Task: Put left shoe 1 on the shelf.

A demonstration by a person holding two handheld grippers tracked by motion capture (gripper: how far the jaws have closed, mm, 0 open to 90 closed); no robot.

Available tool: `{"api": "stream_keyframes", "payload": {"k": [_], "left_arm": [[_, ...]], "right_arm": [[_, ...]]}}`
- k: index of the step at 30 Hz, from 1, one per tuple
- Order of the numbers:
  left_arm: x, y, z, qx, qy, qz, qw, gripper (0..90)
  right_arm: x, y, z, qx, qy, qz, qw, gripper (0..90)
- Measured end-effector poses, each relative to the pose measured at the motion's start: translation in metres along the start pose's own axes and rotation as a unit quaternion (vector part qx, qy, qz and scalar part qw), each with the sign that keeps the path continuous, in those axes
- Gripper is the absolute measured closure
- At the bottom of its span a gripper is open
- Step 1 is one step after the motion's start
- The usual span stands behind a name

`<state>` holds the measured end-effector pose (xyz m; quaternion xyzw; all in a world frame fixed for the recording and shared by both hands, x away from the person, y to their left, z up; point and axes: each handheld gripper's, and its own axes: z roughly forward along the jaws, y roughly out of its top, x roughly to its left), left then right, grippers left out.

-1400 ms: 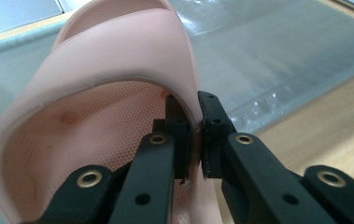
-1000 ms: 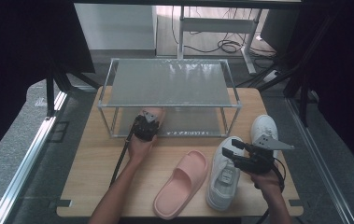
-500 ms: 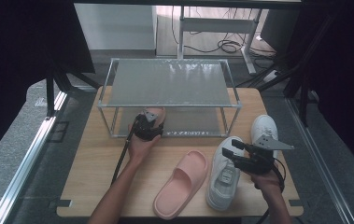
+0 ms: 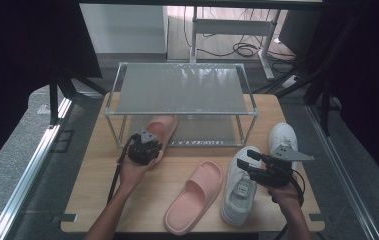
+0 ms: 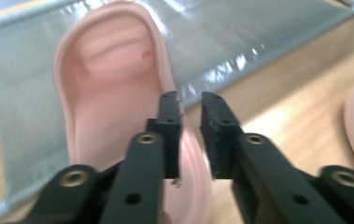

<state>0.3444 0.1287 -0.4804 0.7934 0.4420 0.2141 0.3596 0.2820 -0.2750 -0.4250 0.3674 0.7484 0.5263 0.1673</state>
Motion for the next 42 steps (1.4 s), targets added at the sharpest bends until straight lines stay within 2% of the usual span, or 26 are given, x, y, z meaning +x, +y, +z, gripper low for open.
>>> {"api": "stream_keyframes", "payload": {"k": [3,8,23,27,31,36,42], "left_arm": [[-0.001,-0.011,-0.010,0.006,-0.002,0.004,1.0000,89.6],[-0.001,-0.026,-0.022,0.008,-0.003,-0.002,1.0000,89.9],[0.005,-0.057,-0.027,0.046,-0.010,0.001,0.9989,89.8],[0.004,-0.060,-0.023,0.057,-0.015,0.011,0.9982,89.8],[0.006,-0.059,-0.020,0.058,-0.006,0.010,0.9982,89.8],[0.009,-0.056,-0.013,0.060,-0.012,0.005,0.9981,89.9],[0.009,-0.050,-0.007,0.061,-0.008,0.006,0.9981,89.9]], "right_arm": [[0.000,0.000,0.001,0.001,0.000,-0.001,1.0000,43.7],[0.001,0.000,0.001,0.001,0.000,-0.001,1.0000,43.7],[0.002,0.000,0.000,0.000,0.001,-0.002,1.0000,43.8],[0.002,0.001,-0.001,-0.002,0.001,-0.003,1.0000,43.7],[0.001,0.001,-0.001,-0.003,0.000,-0.003,1.0000,43.8],[0.002,0.002,-0.001,-0.004,0.001,-0.005,1.0000,43.7],[0.002,0.003,-0.002,-0.006,0.001,-0.006,1.0000,43.8]]}}
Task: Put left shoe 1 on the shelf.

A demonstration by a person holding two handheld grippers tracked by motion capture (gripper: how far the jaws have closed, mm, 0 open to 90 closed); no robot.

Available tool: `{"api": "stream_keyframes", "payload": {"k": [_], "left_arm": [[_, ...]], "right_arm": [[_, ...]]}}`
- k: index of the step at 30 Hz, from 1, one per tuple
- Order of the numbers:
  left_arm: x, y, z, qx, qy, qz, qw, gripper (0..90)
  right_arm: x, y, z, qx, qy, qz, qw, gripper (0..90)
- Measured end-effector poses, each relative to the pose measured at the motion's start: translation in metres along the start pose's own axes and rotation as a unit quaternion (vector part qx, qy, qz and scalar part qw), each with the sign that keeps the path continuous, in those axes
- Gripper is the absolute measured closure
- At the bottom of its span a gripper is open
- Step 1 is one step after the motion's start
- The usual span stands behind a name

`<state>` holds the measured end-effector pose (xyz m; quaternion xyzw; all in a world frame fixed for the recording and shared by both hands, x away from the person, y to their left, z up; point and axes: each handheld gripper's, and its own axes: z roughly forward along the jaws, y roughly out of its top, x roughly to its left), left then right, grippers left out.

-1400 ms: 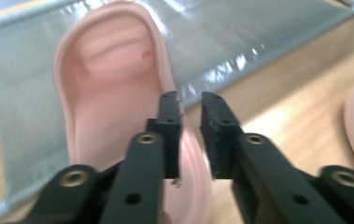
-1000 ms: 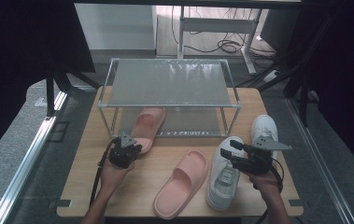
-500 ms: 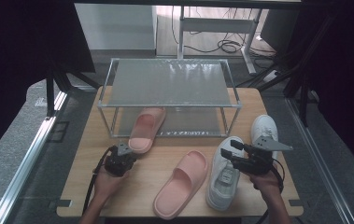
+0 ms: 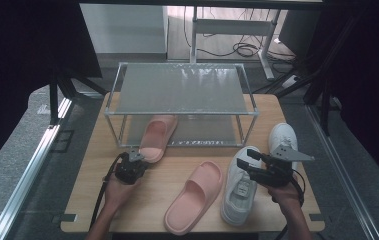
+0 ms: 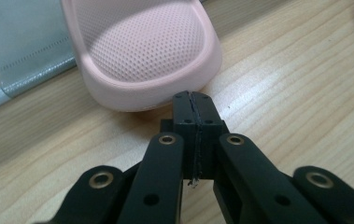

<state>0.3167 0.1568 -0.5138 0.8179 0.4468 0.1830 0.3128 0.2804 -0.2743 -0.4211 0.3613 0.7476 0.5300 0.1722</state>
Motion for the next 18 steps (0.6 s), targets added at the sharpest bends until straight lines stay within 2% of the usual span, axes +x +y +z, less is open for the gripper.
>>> {"api": "stream_keyframes", "payload": {"k": [18], "left_arm": [[-0.002,0.018,0.019,0.001,-0.010,-0.005,0.9999,89.8]], "right_arm": [[-0.001,-0.001,0.002,0.003,0.001,0.000,1.0000,43.8]]}}
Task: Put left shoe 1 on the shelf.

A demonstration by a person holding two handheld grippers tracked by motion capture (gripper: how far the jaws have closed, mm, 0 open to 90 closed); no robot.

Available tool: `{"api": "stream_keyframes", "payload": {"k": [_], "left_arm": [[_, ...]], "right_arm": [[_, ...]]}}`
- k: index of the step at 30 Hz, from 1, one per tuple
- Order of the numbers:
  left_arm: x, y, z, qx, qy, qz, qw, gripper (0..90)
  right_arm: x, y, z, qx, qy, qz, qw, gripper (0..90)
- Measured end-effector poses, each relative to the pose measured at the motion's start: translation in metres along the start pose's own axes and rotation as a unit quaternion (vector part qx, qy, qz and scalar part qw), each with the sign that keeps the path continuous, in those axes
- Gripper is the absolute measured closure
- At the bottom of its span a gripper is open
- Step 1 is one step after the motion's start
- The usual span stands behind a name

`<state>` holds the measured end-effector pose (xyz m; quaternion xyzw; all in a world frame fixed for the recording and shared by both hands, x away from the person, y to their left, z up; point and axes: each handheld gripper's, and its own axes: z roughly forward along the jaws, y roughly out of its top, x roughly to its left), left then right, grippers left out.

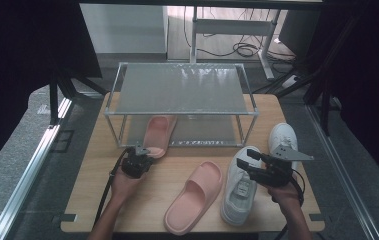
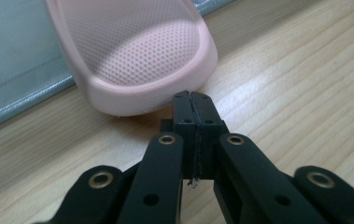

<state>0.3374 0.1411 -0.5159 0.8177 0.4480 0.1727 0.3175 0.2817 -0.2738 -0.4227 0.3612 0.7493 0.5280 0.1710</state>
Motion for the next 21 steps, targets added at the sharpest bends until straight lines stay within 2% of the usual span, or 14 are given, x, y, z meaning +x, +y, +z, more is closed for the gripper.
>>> {"api": "stream_keyframes", "payload": {"k": [4,12,21], "left_arm": [[-0.001,0.006,0.005,0.001,0.001,0.008,1.0000,89.8],[0.001,0.016,0.015,0.002,0.008,0.004,1.0000,89.7],[0.000,0.029,0.027,0.009,0.018,0.008,0.9998,89.6]], "right_arm": [[0.000,0.000,0.000,0.000,0.001,-0.001,1.0000,43.8],[-0.001,0.000,-0.001,0.000,0.000,0.001,1.0000,43.8],[0.000,-0.001,0.002,0.002,0.002,0.001,1.0000,43.7]]}}
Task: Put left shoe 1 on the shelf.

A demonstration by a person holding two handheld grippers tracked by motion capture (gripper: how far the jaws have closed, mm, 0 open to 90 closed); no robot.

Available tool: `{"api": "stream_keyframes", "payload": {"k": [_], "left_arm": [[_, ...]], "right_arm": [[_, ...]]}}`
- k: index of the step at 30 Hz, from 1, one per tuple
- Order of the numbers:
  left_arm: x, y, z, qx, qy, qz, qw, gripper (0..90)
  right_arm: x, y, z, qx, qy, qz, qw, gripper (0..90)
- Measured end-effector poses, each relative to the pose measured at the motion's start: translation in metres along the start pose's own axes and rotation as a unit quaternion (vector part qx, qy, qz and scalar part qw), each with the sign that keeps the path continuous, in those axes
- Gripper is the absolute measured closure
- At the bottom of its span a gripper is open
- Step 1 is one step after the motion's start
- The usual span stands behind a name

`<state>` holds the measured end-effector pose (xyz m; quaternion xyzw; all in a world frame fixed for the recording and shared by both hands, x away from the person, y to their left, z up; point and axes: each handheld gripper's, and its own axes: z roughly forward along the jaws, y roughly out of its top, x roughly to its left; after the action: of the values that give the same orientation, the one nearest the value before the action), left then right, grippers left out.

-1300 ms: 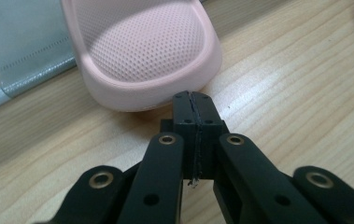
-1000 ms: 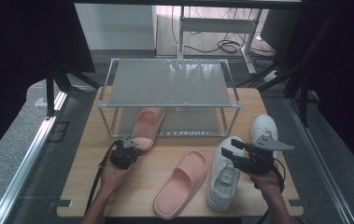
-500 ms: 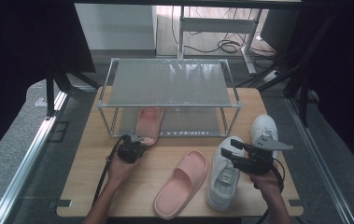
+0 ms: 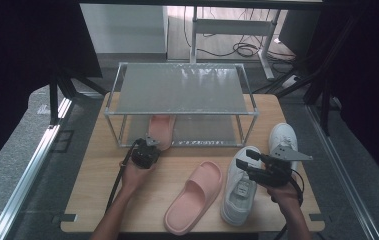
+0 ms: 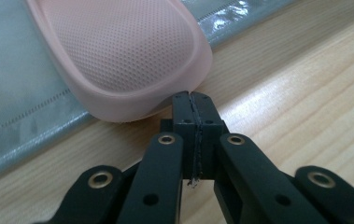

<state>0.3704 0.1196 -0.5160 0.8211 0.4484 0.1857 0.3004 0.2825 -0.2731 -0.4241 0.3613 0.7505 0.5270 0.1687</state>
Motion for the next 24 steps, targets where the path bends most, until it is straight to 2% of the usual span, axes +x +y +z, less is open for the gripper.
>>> {"api": "stream_keyframes", "payload": {"k": [10,16,19,24], "left_arm": [[-0.001,0.008,0.010,-0.007,-0.001,-0.016,0.9999,89.3],[0.001,0.011,0.011,-0.001,0.001,-0.013,0.9999,89.2],[-0.001,0.011,0.010,-0.007,0.000,-0.016,0.9999,88.6],[-0.006,0.005,-0.001,-0.021,-0.009,-0.013,0.9997,86.6]], "right_arm": [[-0.001,0.000,-0.001,0.000,-0.001,0.001,1.0000,43.8],[-0.001,-0.001,0.000,0.002,-0.002,0.001,1.0000,43.8],[-0.001,-0.001,0.000,0.002,-0.001,0.000,1.0000,43.8],[-0.002,-0.001,-0.001,0.001,-0.002,0.002,1.0000,43.8]]}}
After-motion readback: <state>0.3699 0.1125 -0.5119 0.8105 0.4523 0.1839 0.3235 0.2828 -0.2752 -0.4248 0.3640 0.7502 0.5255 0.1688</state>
